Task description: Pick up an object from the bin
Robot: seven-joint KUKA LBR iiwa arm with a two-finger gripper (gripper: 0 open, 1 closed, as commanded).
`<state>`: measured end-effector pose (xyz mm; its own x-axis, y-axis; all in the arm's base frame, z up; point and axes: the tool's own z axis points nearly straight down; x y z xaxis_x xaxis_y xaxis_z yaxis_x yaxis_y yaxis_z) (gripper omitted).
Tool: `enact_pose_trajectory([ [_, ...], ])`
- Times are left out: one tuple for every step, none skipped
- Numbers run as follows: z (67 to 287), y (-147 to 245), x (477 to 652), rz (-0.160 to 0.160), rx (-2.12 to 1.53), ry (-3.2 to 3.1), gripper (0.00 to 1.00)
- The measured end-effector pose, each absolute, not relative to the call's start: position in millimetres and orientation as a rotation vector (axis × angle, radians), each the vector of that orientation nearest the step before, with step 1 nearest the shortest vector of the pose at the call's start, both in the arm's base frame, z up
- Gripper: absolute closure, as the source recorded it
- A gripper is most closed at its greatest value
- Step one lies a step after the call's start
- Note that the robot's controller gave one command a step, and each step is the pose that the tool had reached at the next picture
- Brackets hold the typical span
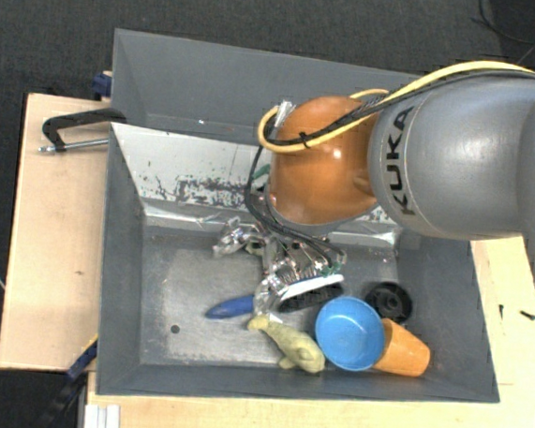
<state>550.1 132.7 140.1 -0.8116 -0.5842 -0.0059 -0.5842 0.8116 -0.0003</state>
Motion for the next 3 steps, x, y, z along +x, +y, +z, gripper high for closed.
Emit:
enact_pose_trajectory([
  [73, 85, 523.3, 0.005, -0.883, 3.008, 0.0],
  [77, 87, 524.8, 0.003, -0.89, 3.005, 1.0],
  [221, 100, 498.7, 0.0, -0.97, 2.976, 1.0],
])
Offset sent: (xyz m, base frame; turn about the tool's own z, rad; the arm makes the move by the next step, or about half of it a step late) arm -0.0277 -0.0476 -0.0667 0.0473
